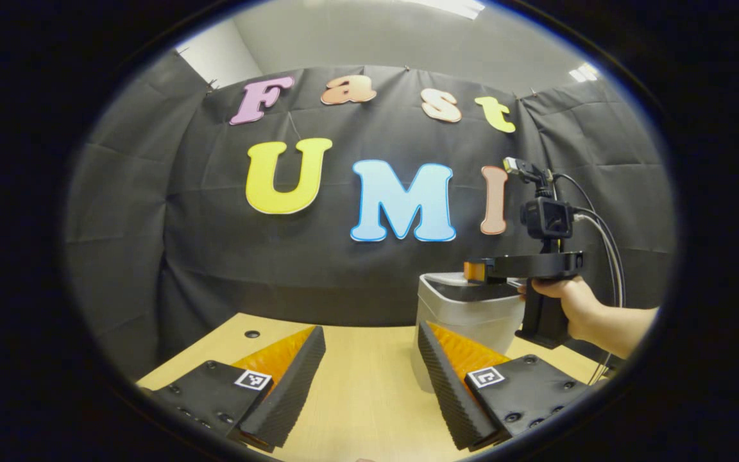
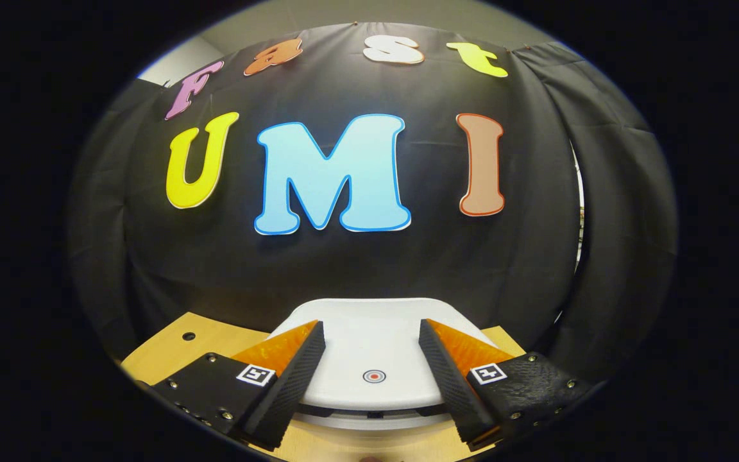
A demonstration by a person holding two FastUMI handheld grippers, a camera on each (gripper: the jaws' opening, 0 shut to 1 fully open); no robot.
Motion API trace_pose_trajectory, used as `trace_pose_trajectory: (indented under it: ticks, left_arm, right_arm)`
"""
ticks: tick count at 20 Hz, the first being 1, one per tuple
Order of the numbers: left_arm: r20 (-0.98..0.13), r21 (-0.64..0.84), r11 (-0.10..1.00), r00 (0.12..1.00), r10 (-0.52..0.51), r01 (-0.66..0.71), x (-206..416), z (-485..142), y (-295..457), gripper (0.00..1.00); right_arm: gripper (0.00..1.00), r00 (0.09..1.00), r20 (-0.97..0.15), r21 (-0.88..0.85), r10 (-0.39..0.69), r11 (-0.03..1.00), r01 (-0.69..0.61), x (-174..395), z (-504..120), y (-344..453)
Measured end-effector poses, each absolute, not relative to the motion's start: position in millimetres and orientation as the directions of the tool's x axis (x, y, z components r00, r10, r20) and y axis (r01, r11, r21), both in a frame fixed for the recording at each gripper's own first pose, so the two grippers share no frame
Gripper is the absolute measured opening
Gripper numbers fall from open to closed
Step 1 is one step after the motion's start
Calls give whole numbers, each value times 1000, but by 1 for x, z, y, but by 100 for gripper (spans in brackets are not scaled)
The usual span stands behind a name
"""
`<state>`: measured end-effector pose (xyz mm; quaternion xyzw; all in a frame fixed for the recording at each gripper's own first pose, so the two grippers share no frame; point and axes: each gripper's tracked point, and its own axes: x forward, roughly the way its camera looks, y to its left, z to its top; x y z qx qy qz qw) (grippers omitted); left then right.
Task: Press the lid of the desktop garbage bin to open it, pick up the crumpled paper on the desktop and throw it into the bin, then pick up the pop can on the desktop and drop it into the bin, and finally close the garbage bin lid.
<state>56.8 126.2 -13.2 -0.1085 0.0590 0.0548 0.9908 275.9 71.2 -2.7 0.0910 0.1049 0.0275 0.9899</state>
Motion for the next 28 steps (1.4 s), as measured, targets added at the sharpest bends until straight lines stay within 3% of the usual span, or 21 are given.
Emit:
trace_pose_trajectory:
  ticks: [28]
  left_arm:
    - [-146, -193, 974, 985, 90, -118, 60, -15, 122, 95]
  right_arm:
    - [96, 993, -102, 139, 58, 989, -44, 282, -20, 71]
